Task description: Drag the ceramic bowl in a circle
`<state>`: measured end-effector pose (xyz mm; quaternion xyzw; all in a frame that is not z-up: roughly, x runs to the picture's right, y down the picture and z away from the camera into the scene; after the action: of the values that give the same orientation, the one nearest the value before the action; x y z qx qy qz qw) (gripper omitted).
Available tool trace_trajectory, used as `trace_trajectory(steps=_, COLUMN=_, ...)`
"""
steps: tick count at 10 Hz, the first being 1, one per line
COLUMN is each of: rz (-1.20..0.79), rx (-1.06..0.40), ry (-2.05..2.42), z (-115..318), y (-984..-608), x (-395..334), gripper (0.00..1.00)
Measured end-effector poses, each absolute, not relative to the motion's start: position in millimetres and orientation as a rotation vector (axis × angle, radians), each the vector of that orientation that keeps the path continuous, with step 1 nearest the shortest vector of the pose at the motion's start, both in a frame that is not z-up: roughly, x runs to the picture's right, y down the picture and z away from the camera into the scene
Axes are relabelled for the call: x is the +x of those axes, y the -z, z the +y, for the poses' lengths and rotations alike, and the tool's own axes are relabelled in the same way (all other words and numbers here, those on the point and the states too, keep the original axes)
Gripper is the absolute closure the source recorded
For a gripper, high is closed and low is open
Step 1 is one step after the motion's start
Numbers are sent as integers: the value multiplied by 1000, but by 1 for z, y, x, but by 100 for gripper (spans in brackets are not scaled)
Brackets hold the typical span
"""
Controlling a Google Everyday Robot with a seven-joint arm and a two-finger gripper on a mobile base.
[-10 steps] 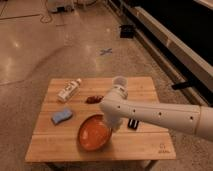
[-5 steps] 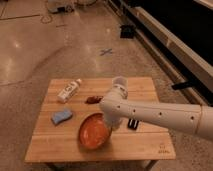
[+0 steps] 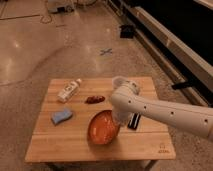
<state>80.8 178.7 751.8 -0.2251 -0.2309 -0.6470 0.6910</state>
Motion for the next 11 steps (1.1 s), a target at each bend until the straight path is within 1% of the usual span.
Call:
trace_trajectory(steps=2, rz=-491, rx=-475, ry=1459, z=187, y=-743, x=66, gripper=72)
trace_trajectory(steps=4, rz=-537, rx=-464, ry=1529, z=194, y=-739, x=52, gripper=72)
trace_trajectory(steps=8, rz=-522, rx=-461, ry=1523, z=192, y=-755, x=58, gripper=72)
trace_trajectory(steps=10, rz=-523, rx=-453, ry=1549, z=196, y=-750, x=34, gripper=72)
trace_trajectory(steps=11, rz=-527, rx=-458, ry=1542, z=199, y=-740, x=29, gripper=72)
